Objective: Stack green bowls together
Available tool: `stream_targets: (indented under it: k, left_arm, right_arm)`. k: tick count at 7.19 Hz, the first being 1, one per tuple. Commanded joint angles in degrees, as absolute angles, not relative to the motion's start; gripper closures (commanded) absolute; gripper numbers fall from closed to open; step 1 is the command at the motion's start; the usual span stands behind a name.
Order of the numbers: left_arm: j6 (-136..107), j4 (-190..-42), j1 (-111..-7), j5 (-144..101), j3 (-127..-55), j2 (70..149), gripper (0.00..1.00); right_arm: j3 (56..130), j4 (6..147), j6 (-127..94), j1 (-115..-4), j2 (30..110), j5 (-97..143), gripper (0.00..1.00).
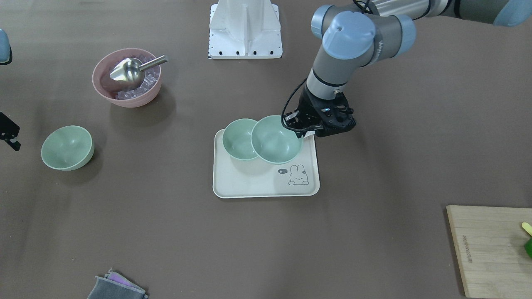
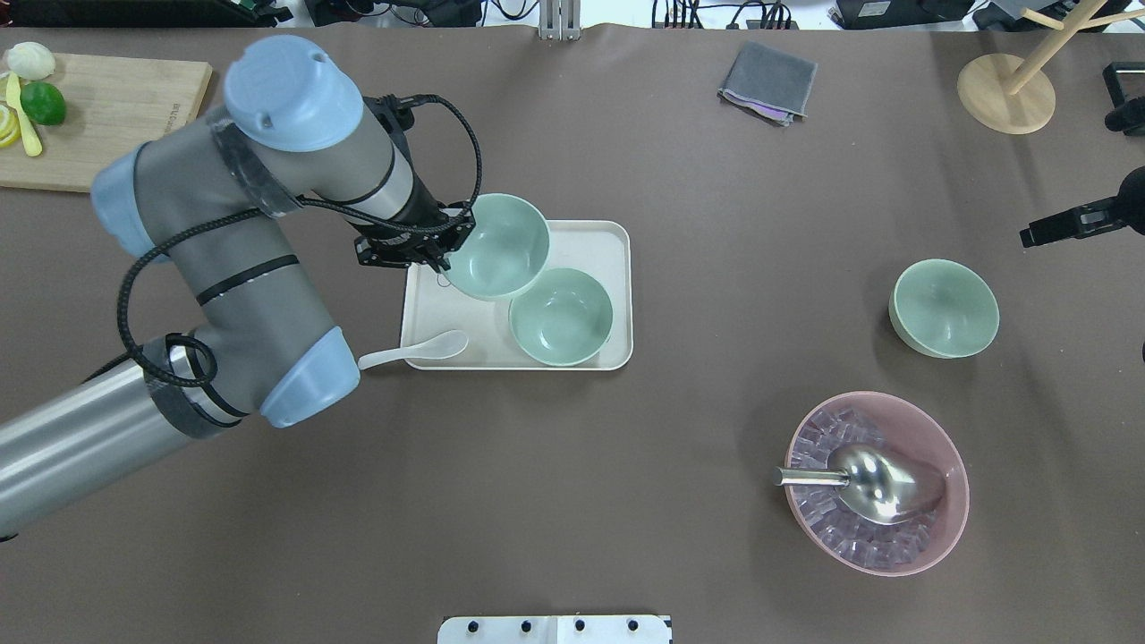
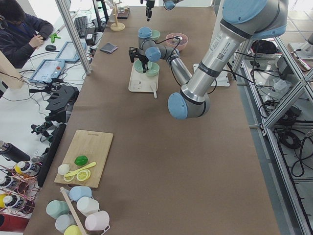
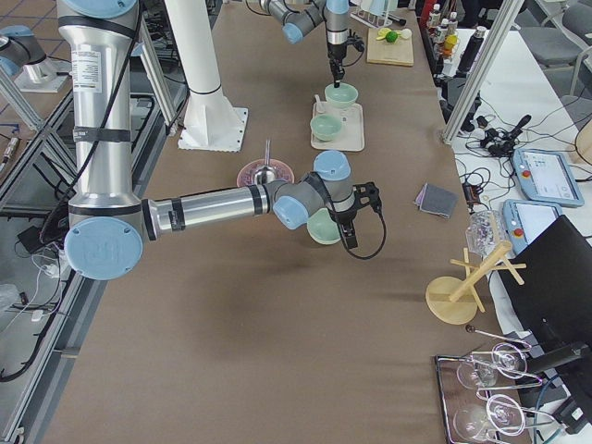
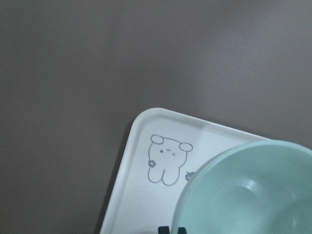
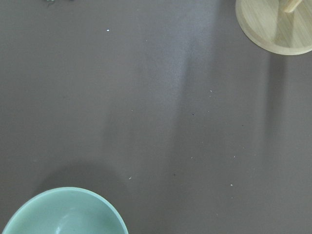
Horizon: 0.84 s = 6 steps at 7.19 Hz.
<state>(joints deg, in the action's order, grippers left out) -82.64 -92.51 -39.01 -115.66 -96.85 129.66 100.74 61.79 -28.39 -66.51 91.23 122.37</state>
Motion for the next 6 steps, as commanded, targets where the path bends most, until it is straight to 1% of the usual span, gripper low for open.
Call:
stream_targets:
  k: [1,6]
  left_arm:
    - [-88.4,-92.37,-35.7,-114.62,-91.96,135.15,1.0]
    - [-89.3,-92.81,-31.91,-110.83,-90.88,134.91,1.0]
  right_arm:
    - [100.9,61.79,-28.39,-66.53,91.23,122.34,0.0]
    - [100.99,61.79,-28.48,-66.53,91.23,122.17,0.0]
